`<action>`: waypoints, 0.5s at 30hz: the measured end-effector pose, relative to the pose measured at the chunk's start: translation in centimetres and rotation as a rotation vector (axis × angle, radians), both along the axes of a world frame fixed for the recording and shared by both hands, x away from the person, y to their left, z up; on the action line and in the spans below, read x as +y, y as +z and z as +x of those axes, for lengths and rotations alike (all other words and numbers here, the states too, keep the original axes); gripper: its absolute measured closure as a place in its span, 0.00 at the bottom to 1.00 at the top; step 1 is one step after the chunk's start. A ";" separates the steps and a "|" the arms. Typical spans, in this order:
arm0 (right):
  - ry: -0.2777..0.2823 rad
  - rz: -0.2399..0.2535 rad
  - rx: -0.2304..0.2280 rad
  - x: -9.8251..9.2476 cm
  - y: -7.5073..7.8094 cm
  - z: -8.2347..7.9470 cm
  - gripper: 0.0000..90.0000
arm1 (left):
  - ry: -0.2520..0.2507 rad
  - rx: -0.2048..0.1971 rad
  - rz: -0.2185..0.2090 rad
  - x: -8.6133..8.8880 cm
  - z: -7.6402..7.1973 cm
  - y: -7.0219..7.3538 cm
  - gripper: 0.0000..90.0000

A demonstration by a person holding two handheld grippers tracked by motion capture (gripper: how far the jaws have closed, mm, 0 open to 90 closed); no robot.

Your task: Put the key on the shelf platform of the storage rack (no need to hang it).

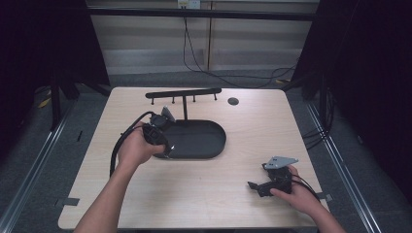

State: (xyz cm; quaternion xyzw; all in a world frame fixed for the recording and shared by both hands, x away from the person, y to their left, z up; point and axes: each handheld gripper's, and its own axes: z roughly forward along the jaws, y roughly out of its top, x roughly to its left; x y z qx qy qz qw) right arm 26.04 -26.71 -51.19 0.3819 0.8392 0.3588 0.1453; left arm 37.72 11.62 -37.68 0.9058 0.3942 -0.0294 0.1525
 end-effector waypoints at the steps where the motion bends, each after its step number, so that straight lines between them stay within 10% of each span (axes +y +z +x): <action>1: 0.000 0.000 0.000 0.0 0.0 0.0 0.08 | 0.000 0.000 0.000 0.0 0.0 0.0 0.93; 15: 0.002 0.000 0.001 0.0 0.0 0.0 0.08 | 0.024 0.000 -0.013 -0.3 1.0 0.3 0.93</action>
